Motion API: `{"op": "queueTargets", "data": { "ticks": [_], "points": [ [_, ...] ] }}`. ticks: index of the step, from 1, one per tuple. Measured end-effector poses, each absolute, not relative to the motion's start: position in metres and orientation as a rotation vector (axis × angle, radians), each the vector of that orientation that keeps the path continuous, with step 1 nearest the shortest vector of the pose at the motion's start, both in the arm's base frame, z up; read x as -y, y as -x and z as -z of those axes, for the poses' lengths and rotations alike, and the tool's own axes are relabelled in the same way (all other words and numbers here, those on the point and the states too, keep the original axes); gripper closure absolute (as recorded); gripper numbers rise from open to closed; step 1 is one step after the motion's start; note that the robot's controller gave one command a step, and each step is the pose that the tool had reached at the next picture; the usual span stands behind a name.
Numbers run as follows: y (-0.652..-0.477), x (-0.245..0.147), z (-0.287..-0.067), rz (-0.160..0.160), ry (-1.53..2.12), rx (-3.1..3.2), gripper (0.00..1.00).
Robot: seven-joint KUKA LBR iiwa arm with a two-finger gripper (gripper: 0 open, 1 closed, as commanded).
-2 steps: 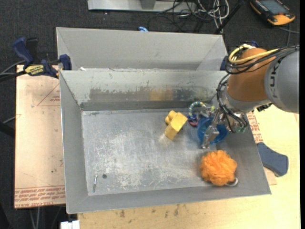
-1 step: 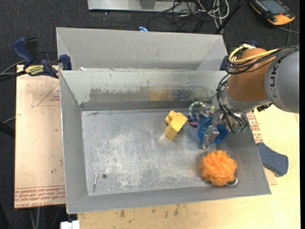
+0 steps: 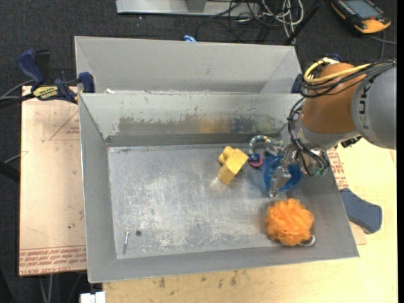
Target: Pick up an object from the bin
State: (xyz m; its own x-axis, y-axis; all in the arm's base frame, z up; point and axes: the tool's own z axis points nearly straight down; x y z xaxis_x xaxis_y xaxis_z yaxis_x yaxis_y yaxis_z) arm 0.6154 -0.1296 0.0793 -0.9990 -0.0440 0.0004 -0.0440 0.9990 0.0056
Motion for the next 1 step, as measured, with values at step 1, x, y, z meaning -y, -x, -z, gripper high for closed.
{"op": "queueTargets", "data": {
  "ticks": [1],
  "points": [
    [-0.6142,0.1301,-0.0968,0.006,-0.069,3.137,1.0]
  ]
}}
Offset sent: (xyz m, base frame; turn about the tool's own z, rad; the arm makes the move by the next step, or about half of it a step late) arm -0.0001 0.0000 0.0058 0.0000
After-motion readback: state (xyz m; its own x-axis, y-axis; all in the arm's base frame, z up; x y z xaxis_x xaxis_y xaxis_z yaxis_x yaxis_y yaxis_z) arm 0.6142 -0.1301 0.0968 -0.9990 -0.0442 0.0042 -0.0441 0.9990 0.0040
